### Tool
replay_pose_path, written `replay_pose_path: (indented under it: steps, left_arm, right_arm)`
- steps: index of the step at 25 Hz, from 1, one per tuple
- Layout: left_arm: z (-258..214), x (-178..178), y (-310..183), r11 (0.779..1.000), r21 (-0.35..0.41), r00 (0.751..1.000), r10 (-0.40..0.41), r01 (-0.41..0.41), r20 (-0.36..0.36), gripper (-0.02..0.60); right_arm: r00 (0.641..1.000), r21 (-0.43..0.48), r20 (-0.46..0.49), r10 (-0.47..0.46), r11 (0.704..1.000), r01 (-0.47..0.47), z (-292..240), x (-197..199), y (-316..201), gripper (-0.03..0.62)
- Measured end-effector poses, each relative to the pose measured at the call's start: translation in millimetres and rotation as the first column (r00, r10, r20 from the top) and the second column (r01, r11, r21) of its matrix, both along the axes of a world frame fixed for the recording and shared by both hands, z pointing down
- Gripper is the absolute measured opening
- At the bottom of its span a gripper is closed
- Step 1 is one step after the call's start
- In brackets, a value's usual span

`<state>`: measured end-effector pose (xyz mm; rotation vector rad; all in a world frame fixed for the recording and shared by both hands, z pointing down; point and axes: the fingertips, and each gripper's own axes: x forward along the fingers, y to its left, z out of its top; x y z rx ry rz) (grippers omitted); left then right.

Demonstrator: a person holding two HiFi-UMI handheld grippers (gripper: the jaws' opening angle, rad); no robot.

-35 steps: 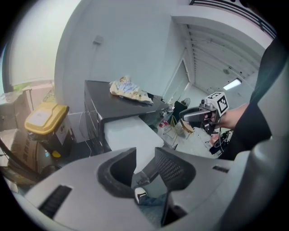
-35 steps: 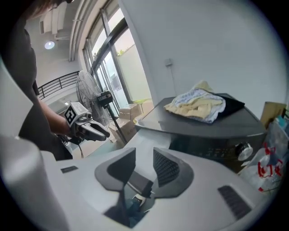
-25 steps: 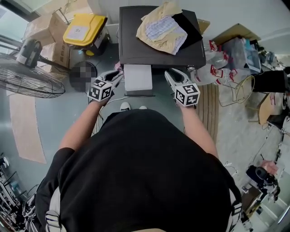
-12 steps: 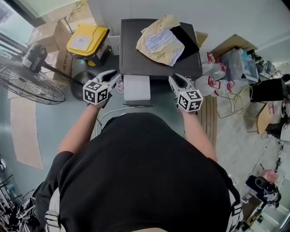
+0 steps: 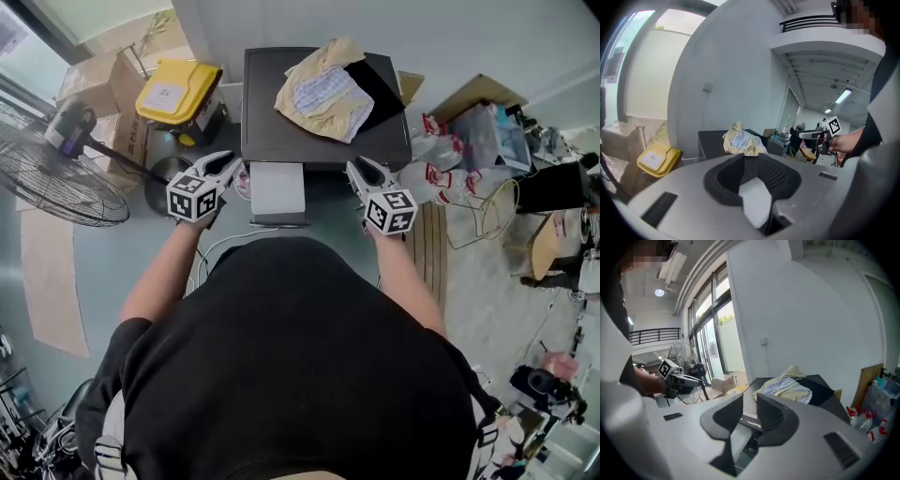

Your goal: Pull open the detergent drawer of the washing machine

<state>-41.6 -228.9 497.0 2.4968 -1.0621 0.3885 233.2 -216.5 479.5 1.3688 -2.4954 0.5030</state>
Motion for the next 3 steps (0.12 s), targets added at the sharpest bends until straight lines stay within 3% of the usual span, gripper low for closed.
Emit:
replay_pose_path:
  steps: [3]
  left_arm:
    - [1.2,3.4,0.7,1.0,0.0,1.0,-0.003,0.003,0.004,0.097]
  right_arm:
    - [1.0,-0.002,0.005,0.002,1.0,-0.002,1.8,4.5,0.4,0.091]
